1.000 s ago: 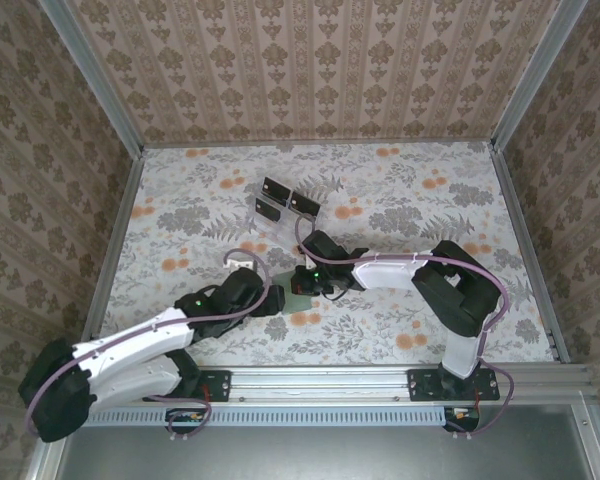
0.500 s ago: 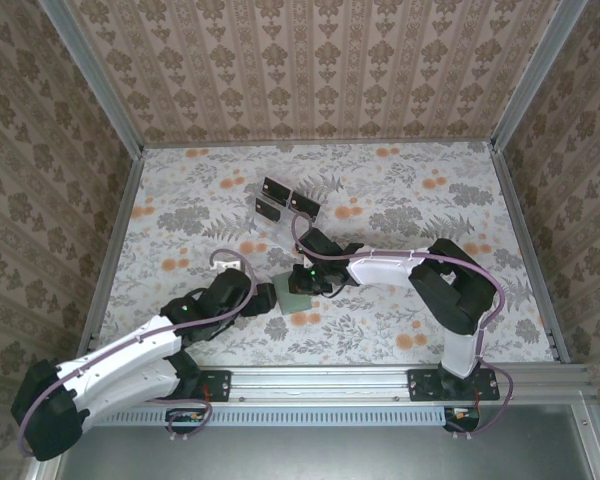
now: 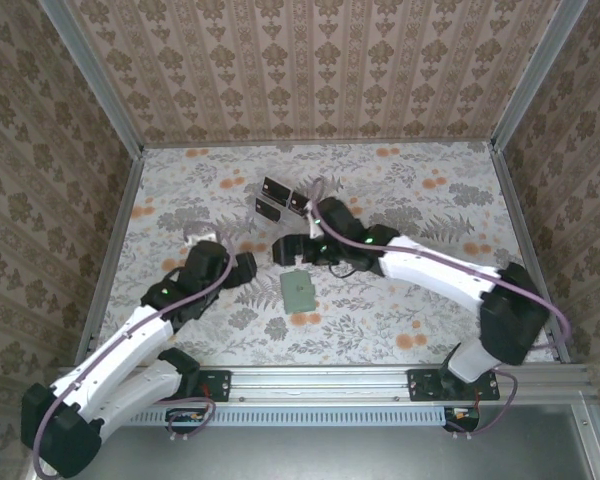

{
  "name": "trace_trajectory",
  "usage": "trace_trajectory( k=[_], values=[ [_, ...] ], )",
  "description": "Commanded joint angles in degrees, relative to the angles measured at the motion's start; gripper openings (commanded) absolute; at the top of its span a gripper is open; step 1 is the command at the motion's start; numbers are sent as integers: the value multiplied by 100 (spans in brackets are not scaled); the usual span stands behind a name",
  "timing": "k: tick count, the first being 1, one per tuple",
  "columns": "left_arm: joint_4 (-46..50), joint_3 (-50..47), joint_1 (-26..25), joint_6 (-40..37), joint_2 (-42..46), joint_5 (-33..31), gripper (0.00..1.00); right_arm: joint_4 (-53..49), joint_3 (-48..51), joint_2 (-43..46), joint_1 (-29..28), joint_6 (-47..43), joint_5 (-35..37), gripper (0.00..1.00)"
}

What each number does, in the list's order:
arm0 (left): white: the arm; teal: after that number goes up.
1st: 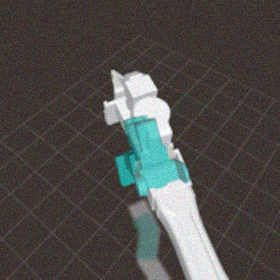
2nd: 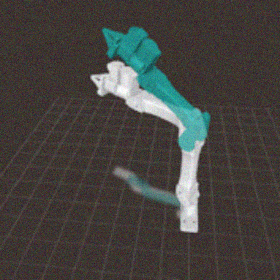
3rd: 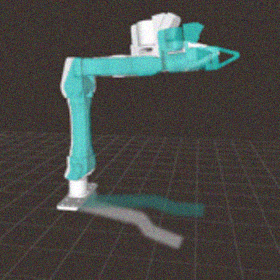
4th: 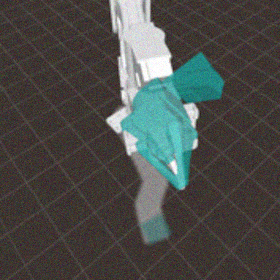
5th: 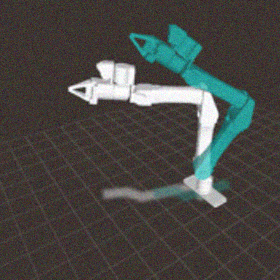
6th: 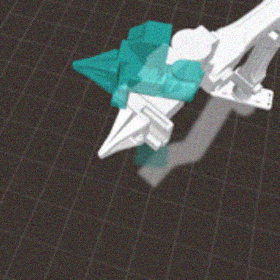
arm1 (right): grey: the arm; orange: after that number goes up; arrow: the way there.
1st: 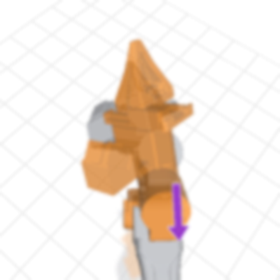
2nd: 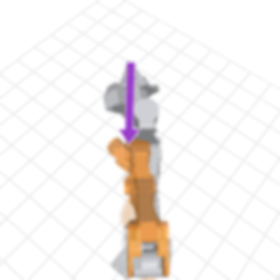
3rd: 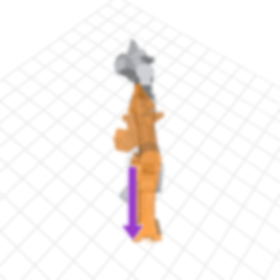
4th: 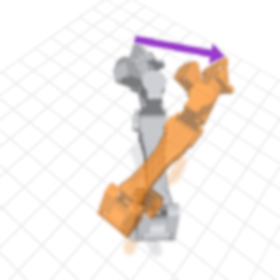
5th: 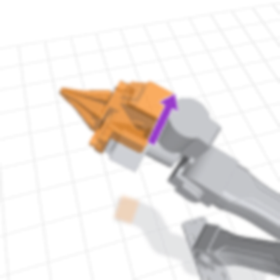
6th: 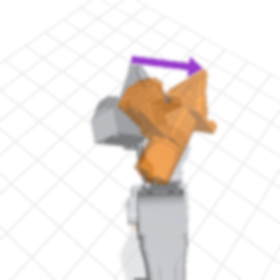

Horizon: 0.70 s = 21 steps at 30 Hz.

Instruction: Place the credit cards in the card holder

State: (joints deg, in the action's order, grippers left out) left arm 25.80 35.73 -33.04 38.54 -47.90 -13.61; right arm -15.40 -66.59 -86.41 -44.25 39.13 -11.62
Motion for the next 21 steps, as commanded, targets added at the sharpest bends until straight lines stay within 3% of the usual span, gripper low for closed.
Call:
trace_trajectory(
  k=[1, 5, 8, 12, 15, 21],
  values=[
    [36, 463, 411, -1018, -12, -588, 100, -609, 196, 936, 397, -453, 983, 100],
    [-1208, 184, 658, -2466, 126, -1470, 100, -866, 747, 1922, 1024, -888, 2232, 100],
    [-2239, -305, 1086, -3319, 117, -1650, 100, -531, 1401, 2563, 1583, -1245, 2977, 100],
    [-3122, -739, 1825, -3624, -395, -1241, 100, 100, 2200, 3110, 2380, -1853, 3527, 100],
    [-4474, -1276, 2284, -3845, -1024, -922, 100, 1008, 2887, 3207, 2891, -2213, 3961, 100],
    [-6157, -1637, 2928, -3886, -2346, -330, 100, 2329, 3493, 2401, 3595, -2784, 4583, 100]
  ],
)
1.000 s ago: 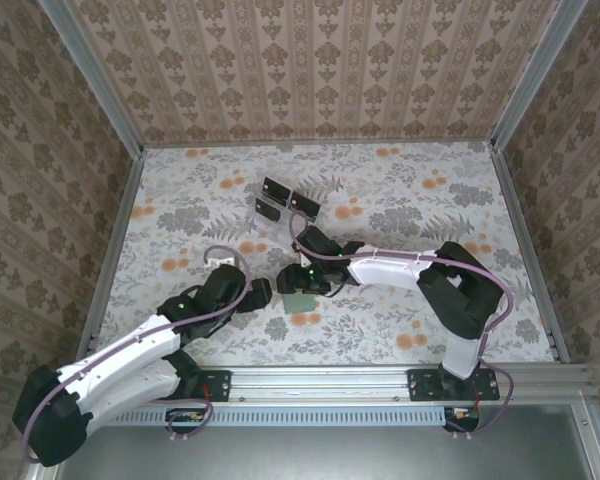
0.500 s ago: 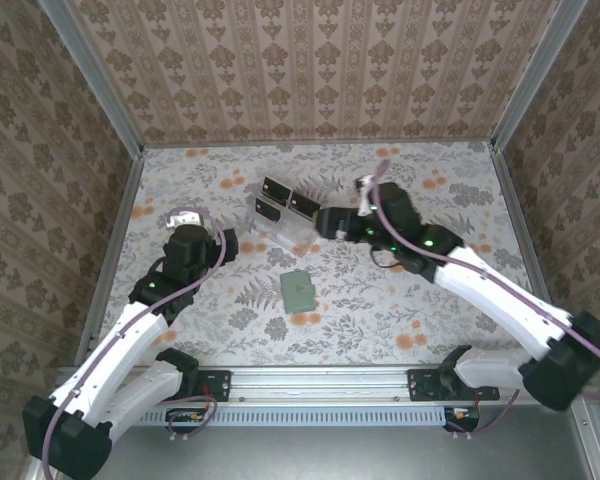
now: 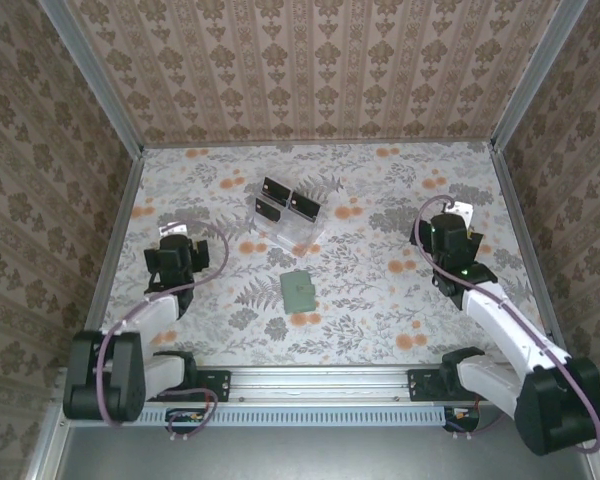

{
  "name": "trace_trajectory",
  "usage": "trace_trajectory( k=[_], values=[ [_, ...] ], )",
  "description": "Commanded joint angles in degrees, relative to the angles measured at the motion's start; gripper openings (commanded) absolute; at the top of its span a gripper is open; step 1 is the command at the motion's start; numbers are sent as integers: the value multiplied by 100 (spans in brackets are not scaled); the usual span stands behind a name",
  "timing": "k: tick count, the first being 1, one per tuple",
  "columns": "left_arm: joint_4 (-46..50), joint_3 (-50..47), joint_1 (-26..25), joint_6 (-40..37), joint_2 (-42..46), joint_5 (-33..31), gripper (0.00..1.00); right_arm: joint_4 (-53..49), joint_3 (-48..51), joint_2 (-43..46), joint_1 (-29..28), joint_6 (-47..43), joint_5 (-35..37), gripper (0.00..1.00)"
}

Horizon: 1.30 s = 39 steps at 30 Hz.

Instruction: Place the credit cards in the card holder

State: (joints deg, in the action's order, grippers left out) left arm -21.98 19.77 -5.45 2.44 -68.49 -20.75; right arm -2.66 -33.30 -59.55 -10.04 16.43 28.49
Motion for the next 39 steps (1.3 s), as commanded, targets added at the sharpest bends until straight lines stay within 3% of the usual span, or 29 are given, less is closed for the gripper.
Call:
trace_trajectory(
  k=[1, 4, 7, 10, 12, 14, 16, 18, 39],
  values=[
    [-1570, 21, 249, -325, -458, 497, 100, 1312, 220, -498, 261, -571, 558, 100],
    [-1978, 173, 291, -573, -871, 916, 100, 2519, 515, -1018, 402, -912, 153, 100],
    [-1721, 466, 395, -429, -1139, 1365, 100, 3572, 704, -1589, 531, -994, -434, 100],
    [-2740, 215, 403, -550, -1716, 1865, 100, 4524, 876, -2279, 547, -1260, -841, 100],
    [-3489, 44, 344, -694, -2062, 1842, 100, 5152, 1022, -2580, 565, -1379, -1059, 100],
    [-2832, 291, 342, -637, -1980, 1857, 100, 4988, 972, -2605, 618, -1414, -1456, 100],
    [-2765, 333, 395, -609, -1982, 1978, 100, 5621, 1133, -2919, 705, -1457, -1767, 100],
    [-2821, 333, 405, -621, -2008, 1990, 100, 5233, 1044, -2794, 765, -1382, -1845, 100],
    [-2721, 383, 491, -549, -2028, 2084, 100, 5221, 1022, -2818, 823, -1366, -1996, 100]
  ],
)
